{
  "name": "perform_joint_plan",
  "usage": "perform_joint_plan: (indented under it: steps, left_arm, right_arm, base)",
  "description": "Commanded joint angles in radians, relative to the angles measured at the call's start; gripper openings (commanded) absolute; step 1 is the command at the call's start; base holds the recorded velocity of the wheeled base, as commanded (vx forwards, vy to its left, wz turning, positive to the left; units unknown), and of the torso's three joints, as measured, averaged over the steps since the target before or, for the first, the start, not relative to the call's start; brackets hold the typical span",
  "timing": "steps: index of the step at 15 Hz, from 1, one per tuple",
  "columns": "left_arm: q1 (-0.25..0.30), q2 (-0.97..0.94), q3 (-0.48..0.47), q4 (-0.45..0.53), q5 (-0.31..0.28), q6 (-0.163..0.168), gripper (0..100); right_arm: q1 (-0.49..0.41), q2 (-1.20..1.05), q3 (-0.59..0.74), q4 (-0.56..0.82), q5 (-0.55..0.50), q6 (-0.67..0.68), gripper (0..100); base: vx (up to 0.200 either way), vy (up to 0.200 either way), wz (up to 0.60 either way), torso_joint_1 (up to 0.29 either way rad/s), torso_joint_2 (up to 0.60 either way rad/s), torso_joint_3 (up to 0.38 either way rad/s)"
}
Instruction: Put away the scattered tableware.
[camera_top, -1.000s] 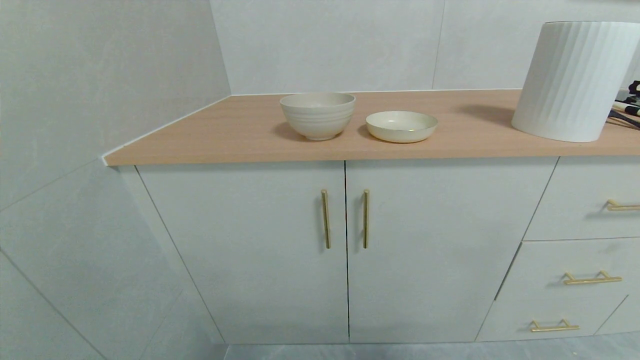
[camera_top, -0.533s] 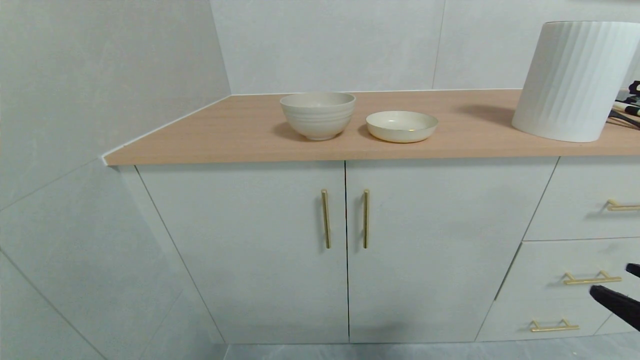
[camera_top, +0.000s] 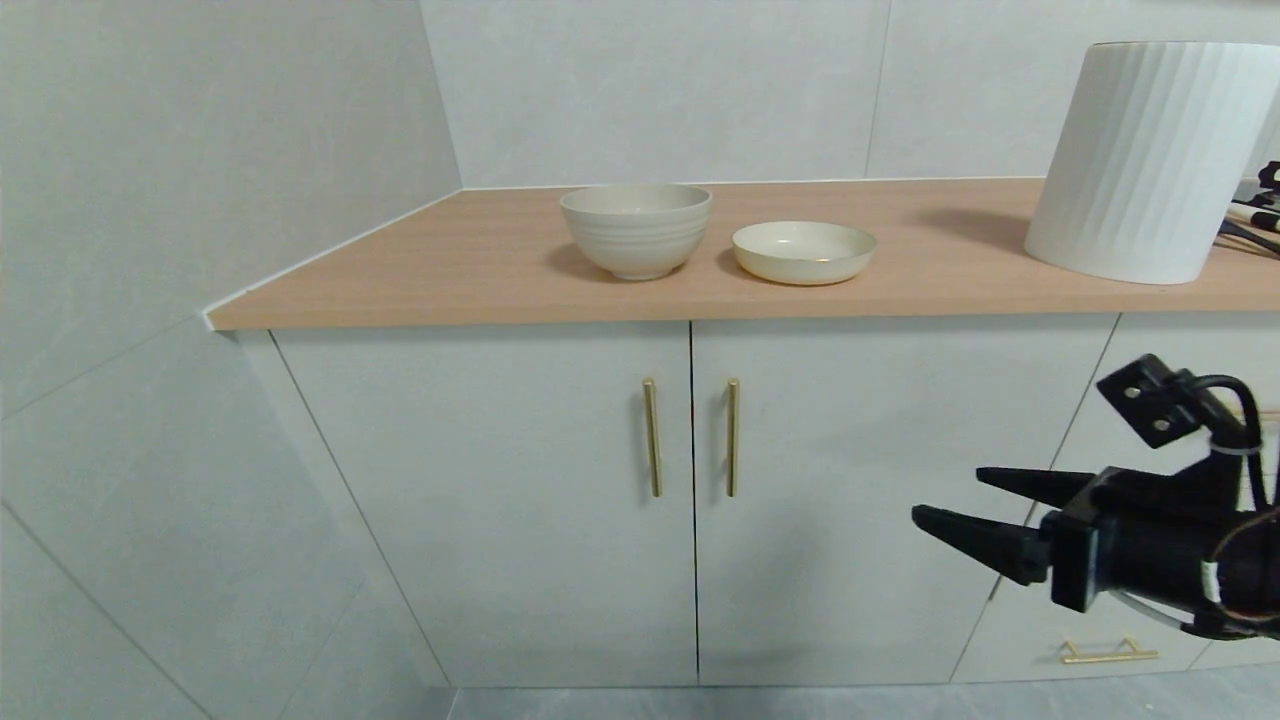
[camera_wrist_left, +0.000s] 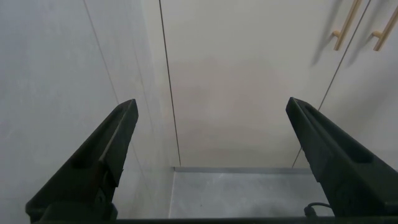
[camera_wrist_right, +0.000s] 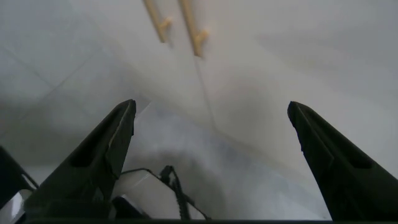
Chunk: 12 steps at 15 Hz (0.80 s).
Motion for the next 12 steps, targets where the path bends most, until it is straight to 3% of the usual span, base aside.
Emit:
perform_joint_plan:
  steps: [1, 5, 8, 12]
  left_arm:
    - [0.0, 0.0, 0.0, 0.0, 0.0, 0.0, 100]
    - [0.0, 0.0, 0.0, 0.0, 0.0, 0.001, 100]
    - [0.0, 0.001, 0.0, 0.0, 0.0, 0.001, 100]
    - [0.0, 0.0, 0.0, 0.0, 0.0, 0.001, 100]
  right_arm:
    - [0.06, 0.149, -0.069, -0.006, 0.0, 0.002, 100]
    - [0.085, 0.303, -0.203, -0.012, 0.002, 0.003, 100]
    - [0.104, 0.334, -0.229, -0.014, 0.003, 0.049, 100]
    - [0.117, 0.461, -0.302, -0.12, 0.005, 0.111, 100]
  base:
    - [0.0, 0.0, 0.0, 0.0, 0.0, 0.0]
    - [0.0, 0.0, 0.0, 0.0, 0.0, 0.0]
    - [0.0, 0.0, 0.0, 0.0, 0.0, 0.0]
    - [0.0, 0.0, 0.0, 0.0, 0.0, 0.0]
